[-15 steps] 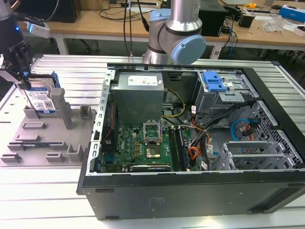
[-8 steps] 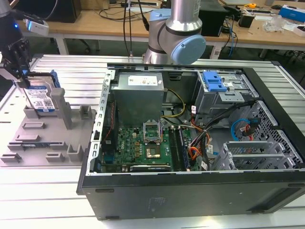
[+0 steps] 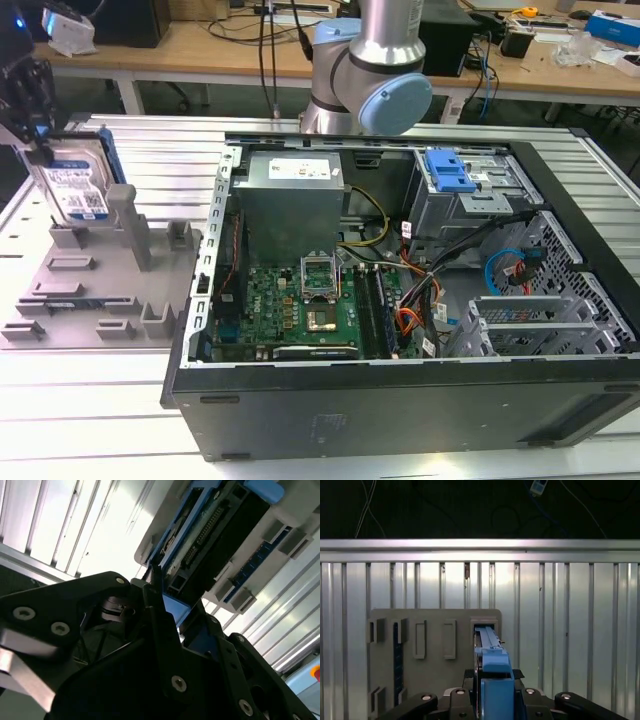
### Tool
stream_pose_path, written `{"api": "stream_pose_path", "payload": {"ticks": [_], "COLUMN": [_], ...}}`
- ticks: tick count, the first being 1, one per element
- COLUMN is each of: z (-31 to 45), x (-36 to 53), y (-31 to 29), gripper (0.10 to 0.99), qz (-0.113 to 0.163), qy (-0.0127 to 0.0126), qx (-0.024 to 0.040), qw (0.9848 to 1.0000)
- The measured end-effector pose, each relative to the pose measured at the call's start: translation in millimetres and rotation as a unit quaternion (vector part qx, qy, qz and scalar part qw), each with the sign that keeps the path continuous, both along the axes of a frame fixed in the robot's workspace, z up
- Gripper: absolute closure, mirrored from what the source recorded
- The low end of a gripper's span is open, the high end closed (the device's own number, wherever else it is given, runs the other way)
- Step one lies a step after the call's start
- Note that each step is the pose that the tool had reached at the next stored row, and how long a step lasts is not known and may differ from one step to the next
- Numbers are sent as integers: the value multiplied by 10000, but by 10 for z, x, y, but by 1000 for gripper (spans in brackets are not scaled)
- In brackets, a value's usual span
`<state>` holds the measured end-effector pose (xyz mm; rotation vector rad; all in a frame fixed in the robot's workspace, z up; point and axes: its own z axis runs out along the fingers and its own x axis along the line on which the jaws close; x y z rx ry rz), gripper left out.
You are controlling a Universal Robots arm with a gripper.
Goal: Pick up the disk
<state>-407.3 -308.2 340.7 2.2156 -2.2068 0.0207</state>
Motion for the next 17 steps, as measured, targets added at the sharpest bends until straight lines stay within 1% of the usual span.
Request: {"api": "stream_pose_path", "payload": {"ticks": [2,5,6,7,8,12,14,16,17], "z": [93,361,408,476,565,755,943,1040,1120], "x": [0,0,0,0,0,0,0,0,0], "y": [0,0,0,0,0,0,0,0,0], "gripper": [718,718,718,718,718,718,718,718,718], "qz": [0,0,0,0,0,0,0,0,0], "qy": [0,0,0,0,0,0,0,1,0], "qx": [0,0,0,0,0,0,0,0,0], "qw": [10000,10000,10000,10000,10000,10000,10000,10000,10000]}}
